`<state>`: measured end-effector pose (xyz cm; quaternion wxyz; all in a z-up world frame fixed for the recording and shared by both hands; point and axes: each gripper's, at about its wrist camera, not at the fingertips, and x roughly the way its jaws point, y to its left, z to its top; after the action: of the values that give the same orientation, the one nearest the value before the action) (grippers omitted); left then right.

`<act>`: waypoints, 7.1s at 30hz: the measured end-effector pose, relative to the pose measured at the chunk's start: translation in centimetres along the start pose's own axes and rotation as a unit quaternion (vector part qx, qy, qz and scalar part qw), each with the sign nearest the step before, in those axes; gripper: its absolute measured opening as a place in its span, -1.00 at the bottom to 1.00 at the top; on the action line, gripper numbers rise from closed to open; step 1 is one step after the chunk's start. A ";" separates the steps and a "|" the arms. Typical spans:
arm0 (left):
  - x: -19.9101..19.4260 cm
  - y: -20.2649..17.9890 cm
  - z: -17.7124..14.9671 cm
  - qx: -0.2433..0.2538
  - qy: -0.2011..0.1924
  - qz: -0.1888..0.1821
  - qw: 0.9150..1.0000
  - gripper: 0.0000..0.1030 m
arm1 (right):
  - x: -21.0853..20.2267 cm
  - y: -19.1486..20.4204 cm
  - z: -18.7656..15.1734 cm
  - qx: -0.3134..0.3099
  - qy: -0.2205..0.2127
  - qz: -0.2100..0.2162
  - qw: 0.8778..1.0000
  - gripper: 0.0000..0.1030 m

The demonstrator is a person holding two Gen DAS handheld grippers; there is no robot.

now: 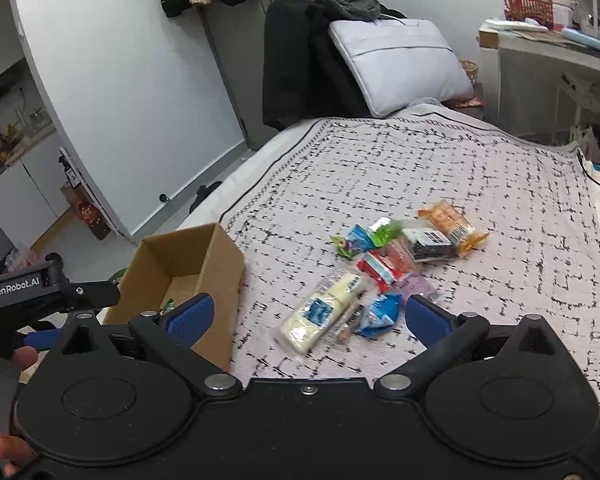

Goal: Organize snacks
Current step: 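Withdraw both tools from the box back toward the snack pile, then grasp the cream cake bar with left tool while right grasps blue bag, then carry cake bar and blue bag into the box and open both tools, then move both tools back over the remaining snack pile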

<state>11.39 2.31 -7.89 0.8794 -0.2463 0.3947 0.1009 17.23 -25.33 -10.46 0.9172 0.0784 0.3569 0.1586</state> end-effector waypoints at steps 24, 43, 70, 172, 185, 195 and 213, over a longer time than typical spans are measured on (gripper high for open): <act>4.3 -6.1 -3.4 0.043 0.064 -0.012 0.997 0.99 | 1.5 -7.8 -0.9 0.059 0.021 0.002 0.998 0.98; 11.7 -10.6 -4.9 0.115 0.082 0.003 0.990 0.83 | 10.2 -11.8 -0.8 0.170 0.100 0.073 0.978 0.44; 20.7 -11.4 -5.2 0.174 0.121 0.000 0.977 0.45 | 17.0 -13.4 -1.5 0.219 0.168 0.096 0.956 -0.33; 9.3 2.4 5.8 -0.048 -0.002 0.018 0.999 0.49 | 11.2 5.4 5.7 0.034 0.038 0.093 0.994 0.38; 9.1 -1.5 4.3 -0.010 0.007 -0.043 0.999 0.67 | 7.7 -1.8 5.4 0.057 0.022 0.033 0.998 0.48; 9.1 -6.6 1.9 0.078 -0.002 -0.060 0.995 0.67 | 6.3 -6.7 4.9 0.083 0.017 0.014 0.996 0.48; 12.5 -11.3 -2.6 0.147 0.036 -0.046 0.987 0.67 | 9.5 -11.3 1.9 0.122 0.060 0.025 0.990 0.48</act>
<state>22.29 -8.89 -14.68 0.8950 -0.1360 0.4247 -0.0076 27.80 -32.71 -18.02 0.8734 0.1891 0.4261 0.1408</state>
